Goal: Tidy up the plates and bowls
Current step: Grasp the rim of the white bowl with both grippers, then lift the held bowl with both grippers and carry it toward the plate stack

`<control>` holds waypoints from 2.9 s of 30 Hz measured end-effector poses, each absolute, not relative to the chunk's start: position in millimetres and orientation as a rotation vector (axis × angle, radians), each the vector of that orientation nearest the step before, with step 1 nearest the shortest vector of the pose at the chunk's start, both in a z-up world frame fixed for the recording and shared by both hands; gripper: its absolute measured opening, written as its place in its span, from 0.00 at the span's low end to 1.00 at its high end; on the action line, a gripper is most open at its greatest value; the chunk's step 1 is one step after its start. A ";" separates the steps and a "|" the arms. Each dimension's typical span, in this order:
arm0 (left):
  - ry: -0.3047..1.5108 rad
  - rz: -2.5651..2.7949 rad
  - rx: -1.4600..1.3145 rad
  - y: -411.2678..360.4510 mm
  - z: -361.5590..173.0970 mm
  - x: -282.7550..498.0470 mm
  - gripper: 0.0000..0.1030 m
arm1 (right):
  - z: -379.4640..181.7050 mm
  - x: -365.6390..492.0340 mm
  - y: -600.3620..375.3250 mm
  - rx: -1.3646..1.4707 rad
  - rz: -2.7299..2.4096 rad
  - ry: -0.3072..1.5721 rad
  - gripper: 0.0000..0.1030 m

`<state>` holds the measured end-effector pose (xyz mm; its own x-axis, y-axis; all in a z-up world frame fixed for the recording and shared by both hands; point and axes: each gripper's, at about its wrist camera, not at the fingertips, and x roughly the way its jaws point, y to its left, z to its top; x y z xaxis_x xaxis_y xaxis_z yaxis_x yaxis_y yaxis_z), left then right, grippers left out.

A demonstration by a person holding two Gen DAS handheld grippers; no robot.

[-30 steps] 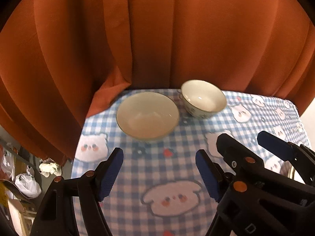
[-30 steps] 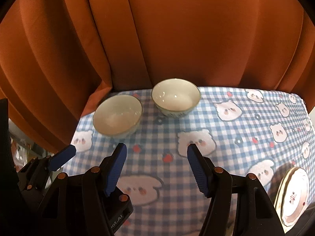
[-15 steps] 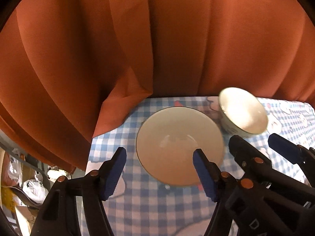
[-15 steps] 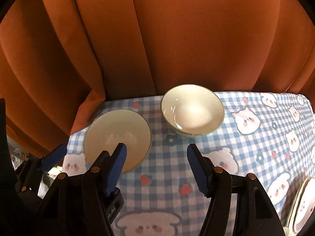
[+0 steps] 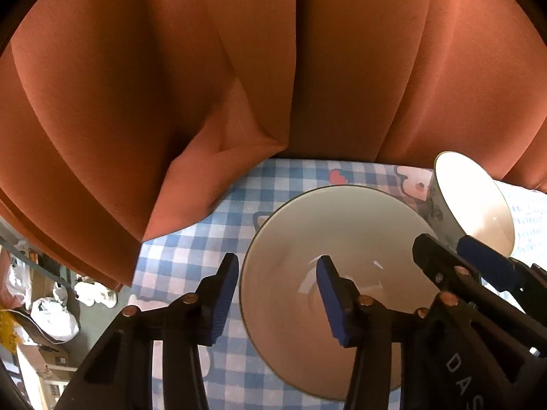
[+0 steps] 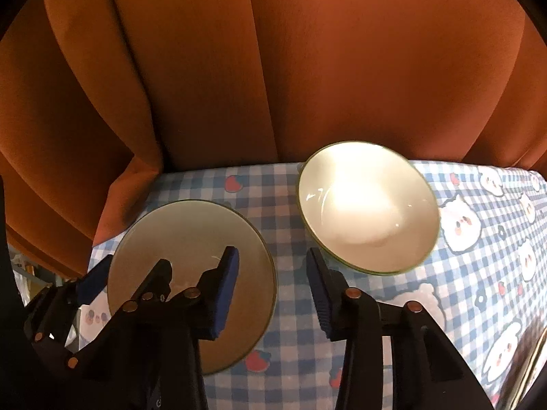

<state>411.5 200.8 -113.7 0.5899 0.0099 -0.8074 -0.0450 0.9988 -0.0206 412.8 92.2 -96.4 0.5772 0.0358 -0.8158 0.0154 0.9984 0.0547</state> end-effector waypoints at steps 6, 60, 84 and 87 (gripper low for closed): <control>0.947 0.049 -0.041 202.4 -119.2 419.6 0.30 | -104.7 423.1 92.9 0.059 0.014 0.980 0.27; 0.826 0.074 -0.030 108.1 -10.3 254.9 0.26 | -0.8 264.2 5.0 0.073 0.049 0.849 0.18; 0.819 0.134 -0.022 -13.9 -4.3 160.9 0.26 | 6.4 157.6 -122.6 0.075 0.143 0.836 0.19; 0.824 0.115 -0.022 -25.8 -8.6 153.2 0.26 | 2.0 148.4 -136.0 0.074 0.136 0.840 0.19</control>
<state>153.2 -25.8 -8.6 0.6730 0.0939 -0.7336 -0.1110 0.9935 0.0253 148.4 -136.0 2.0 0.6597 0.1494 -0.7365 -0.0906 0.9887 0.1193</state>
